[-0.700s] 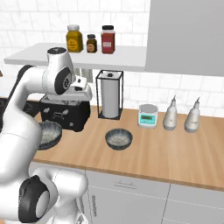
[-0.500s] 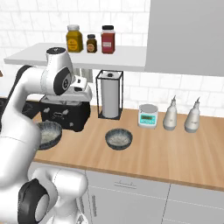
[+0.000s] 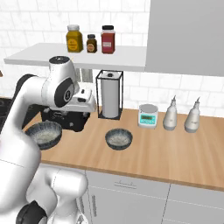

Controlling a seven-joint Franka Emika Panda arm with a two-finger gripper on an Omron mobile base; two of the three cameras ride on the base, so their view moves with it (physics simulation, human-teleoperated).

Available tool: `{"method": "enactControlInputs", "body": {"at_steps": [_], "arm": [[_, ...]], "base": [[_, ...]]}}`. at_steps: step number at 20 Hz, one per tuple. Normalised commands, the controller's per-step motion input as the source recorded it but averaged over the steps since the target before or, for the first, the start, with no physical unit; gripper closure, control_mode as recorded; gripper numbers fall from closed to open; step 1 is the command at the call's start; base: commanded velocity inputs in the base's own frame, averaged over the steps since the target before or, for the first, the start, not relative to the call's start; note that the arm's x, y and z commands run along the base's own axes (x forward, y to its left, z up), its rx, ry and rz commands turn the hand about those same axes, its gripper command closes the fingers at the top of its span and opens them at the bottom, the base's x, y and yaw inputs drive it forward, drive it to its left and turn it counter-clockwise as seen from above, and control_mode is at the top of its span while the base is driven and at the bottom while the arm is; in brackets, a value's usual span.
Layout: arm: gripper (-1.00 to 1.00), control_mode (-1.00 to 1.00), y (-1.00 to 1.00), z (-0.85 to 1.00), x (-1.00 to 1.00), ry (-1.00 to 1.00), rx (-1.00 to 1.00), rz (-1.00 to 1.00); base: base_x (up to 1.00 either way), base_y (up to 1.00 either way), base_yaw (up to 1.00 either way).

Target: Pick up the bowls on the counter and stack them on top of one another in the open cabinet. Place the smaller bowl on top of the larger bowl.

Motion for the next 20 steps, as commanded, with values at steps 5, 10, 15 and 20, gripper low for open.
{"method": "enactControlInputs", "body": {"at_steps": [5,10,15,20], "arm": [[-1.00,-1.00,-0.59,-0.32,0.00,0.02,0.08,-0.01],[-1.00,-1.00,-0.71,-0.35,0.00,0.01,0.11,0.00],[-1.00,-1.00,-0.76,-0.40,0.01,0.01,0.10,-0.01],[-1.00,-1.00,-0.71,-0.36,0.18,0.10,0.12,-0.01]], "base": [[0.00,0.00,0.00],[0.00,0.00,0.00],[0.00,0.00,0.00],[0.00,0.00,0.00]]}}
